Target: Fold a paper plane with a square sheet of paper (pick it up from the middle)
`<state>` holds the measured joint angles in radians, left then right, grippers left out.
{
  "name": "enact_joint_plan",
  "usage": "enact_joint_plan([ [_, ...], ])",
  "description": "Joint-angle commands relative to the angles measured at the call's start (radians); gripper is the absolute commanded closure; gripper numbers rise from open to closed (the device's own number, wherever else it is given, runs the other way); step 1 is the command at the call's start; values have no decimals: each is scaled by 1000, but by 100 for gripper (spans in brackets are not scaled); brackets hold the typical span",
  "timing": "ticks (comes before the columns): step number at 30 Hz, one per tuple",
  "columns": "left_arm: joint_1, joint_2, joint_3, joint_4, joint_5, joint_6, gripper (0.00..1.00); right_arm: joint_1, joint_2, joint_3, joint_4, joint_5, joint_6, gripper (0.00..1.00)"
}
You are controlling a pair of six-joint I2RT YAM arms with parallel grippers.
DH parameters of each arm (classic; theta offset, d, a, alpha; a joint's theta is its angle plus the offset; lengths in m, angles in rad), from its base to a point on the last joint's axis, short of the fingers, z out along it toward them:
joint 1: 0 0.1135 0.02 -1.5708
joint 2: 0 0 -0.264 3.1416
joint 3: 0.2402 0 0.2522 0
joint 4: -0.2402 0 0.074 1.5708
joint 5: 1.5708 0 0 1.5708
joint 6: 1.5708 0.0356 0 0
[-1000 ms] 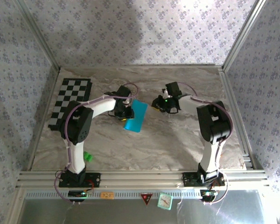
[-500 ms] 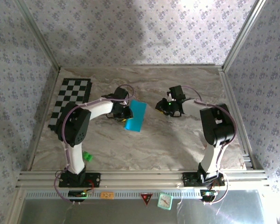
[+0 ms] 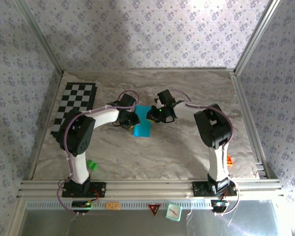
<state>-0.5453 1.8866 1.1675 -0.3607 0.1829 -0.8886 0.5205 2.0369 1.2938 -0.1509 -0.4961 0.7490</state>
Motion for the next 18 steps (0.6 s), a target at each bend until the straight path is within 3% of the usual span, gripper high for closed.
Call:
enact_joint_plan([
  [1,-32,16,-34,-19,49,-16,69,12,42,58,-92,-14,-36,87],
  [11,-9,-11,13,-85,53,61,68,22,124,108,-246,85,-87,89],
  [18,53,-40,76,-121,139,205,49,16,140,107,-258,86,-104,89],
])
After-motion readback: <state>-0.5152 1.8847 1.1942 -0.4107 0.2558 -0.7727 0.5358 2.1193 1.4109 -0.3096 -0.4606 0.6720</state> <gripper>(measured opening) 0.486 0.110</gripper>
